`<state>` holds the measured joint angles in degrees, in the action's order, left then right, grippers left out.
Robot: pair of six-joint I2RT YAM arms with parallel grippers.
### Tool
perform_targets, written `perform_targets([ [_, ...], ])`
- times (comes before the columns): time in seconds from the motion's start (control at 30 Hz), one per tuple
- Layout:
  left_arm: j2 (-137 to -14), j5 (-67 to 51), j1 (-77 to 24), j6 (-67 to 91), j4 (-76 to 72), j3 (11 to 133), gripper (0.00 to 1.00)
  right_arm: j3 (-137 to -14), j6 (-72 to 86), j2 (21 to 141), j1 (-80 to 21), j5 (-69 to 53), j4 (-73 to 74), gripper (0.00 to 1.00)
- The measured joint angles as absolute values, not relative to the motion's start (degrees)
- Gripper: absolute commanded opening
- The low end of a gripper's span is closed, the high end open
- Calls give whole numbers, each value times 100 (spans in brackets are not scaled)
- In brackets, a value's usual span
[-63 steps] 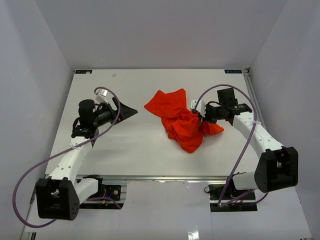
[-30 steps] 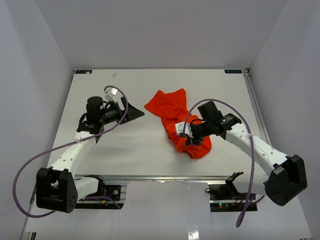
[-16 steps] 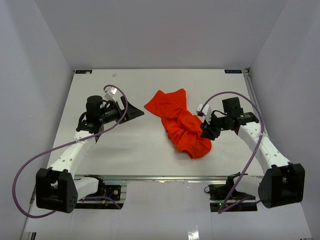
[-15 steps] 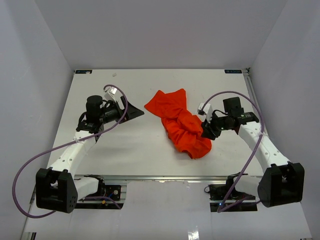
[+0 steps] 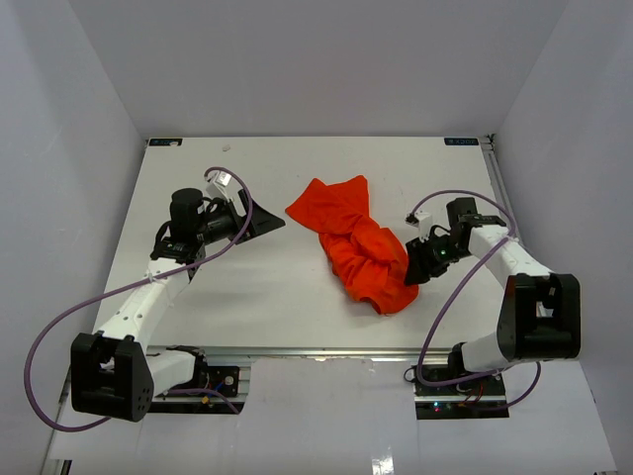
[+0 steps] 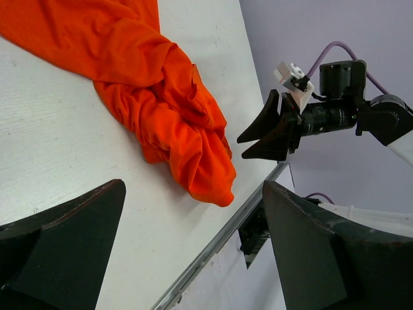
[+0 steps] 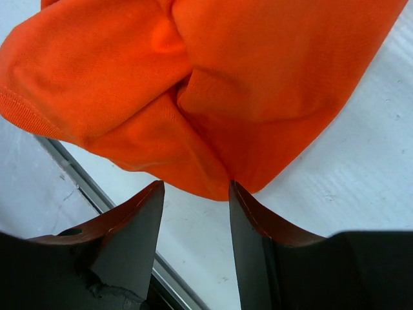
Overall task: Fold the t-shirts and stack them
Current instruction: Flatten the tshirt out
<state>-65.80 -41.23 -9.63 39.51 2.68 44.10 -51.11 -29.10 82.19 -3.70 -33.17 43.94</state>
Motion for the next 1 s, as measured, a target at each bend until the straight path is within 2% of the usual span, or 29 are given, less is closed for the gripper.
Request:
perform_targets([
  [0.7,-6818,-4093,-963,4056,296,4495,98,-5098,-1868,8864,-311,-2368,4322,53],
  [1.0,-6987,-4097,-963,4056,301,4578,98,-4958,-1494,9017,-311,-2366,3913,48],
])
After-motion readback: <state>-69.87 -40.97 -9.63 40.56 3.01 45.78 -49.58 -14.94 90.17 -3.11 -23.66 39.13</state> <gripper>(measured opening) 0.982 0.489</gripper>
